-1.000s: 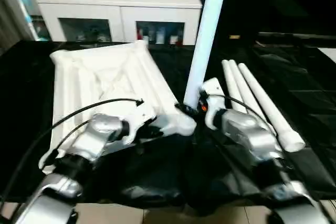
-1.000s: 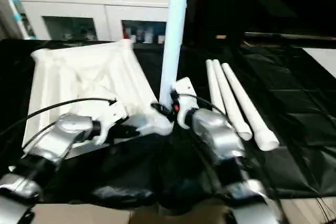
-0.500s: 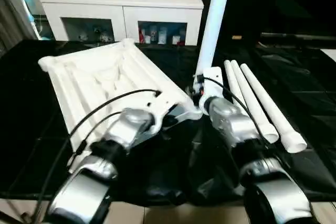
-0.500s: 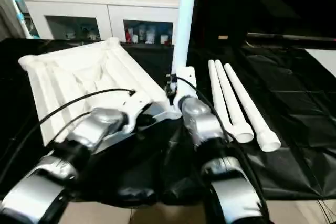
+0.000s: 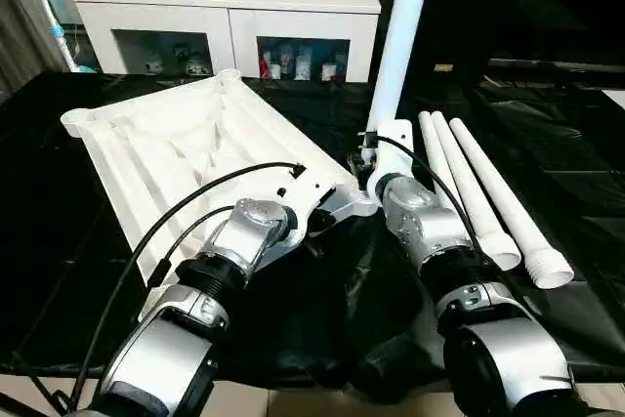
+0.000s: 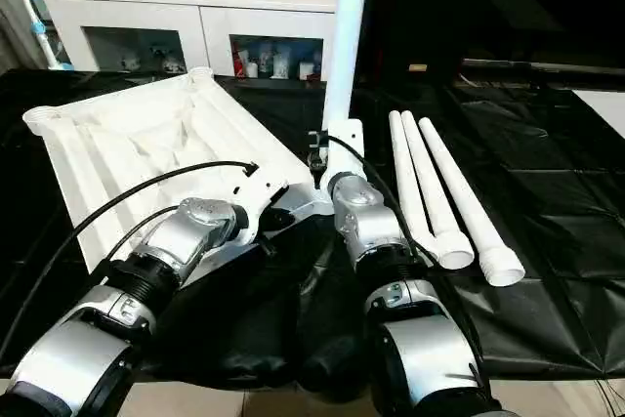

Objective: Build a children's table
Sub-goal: Insert table leg to table base

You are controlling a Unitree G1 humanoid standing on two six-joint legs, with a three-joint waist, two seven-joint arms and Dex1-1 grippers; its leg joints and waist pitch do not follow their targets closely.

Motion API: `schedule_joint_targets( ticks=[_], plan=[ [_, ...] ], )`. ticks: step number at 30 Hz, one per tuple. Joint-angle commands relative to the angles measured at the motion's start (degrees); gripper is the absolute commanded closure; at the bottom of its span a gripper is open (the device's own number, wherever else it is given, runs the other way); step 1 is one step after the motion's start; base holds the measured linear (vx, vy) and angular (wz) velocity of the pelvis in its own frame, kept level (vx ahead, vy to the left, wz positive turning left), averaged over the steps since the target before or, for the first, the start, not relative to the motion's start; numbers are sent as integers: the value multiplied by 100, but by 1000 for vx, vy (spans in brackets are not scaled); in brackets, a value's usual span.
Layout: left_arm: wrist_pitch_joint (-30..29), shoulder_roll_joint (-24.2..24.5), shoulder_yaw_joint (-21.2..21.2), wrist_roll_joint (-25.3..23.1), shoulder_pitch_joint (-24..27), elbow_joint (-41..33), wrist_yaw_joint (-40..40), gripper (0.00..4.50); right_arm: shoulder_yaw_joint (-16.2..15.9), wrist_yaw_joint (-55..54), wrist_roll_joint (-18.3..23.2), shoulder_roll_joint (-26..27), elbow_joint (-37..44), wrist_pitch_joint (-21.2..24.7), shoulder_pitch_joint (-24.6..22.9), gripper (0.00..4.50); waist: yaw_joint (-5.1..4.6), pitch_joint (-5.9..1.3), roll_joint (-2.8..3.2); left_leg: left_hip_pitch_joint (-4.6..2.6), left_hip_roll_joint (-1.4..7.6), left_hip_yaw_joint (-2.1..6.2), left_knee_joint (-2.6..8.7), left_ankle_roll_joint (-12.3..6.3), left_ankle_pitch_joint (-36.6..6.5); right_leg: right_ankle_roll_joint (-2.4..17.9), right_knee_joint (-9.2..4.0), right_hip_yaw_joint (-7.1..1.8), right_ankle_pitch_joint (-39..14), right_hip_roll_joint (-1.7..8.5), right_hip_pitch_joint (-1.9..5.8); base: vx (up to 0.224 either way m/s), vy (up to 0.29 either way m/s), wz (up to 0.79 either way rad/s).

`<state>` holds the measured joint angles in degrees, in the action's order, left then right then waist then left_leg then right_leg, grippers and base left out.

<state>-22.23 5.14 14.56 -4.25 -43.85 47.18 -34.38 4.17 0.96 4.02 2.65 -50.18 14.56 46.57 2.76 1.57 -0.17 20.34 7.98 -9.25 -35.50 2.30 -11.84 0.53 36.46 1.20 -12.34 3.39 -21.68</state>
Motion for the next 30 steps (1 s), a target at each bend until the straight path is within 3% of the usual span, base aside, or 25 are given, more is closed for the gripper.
schedule_joint_targets(
  ticks=[1,4,10,13,17,22,26,28,30],
  plan=[
    [-86,-13,-42,-145,-98,91,412,450,-126,390,218,433,-413,294,-150,185,-19,-193,24,-48,434,244,614,131,-2269,995,-596,-249,-1916,529,87,0,0,0],
    [-79,2,-43,-151,-90,89,385,450,-129,476,187,418,-432,222,-96,154,-106,-200,23,22,429,270,632,132,-2184,998,-582,-234,-1849,534,133,0,0,0],
    [-35,55,-22,-162,-87,77,295,450,-166,706,168,393,-243,166,-63,101,-106,-204,27,-32,435,223,623,45,-2098,1092,-627,-251,-1731,532,88,0,0,0],
    [-3,69,-15,-169,-87,75,241,450,-140,824,208,368,-118,170,-66,72,-99,-207,35,-18,444,211,638,2,-1933,1129,-622,-252,-1516,531,112,0,0,0],
    [7,70,-9,-188,-87,68,204,450,-260,935,52,279,-51,59,-74,67,-78,-233,45,-15,457,174,639,-119,-1466,1282,-598,-245,-907,533,151,0,0,0],
    [25,77,24,-192,-78,59,132,450,-303,1012,23,233,182,2,-163,67,-61,-232,50,-17,475,151,631,-229,-1223,1446,-572,-239,-448,540,174,0,0,0],
    [48,95,57,-202,-62,38,55,450,-333,1054,-31,202,275,-66,-208,67,-71,-203,45,-28,483,156,658,-188,-1470,1406,-610,-242,-845,545,163,0,0,0],
    [46,119,93,-216,-32,-9,-1,450,-314,1049,-57,163,278,-154,-207,67,-78,-181,50,-50,489,163,674,-94,-1764,1311,-649,-253,-1315,546,122,0,0,0],
    [49,128,108,-220,-15,-29,-30,450,-293,1047,-60,149,277,-208,-202,67,-77,-182,57,-47,496,171,683,-45,-1795,1267,-658,-263,-1385,551,111,0,0,0]
  ],
)
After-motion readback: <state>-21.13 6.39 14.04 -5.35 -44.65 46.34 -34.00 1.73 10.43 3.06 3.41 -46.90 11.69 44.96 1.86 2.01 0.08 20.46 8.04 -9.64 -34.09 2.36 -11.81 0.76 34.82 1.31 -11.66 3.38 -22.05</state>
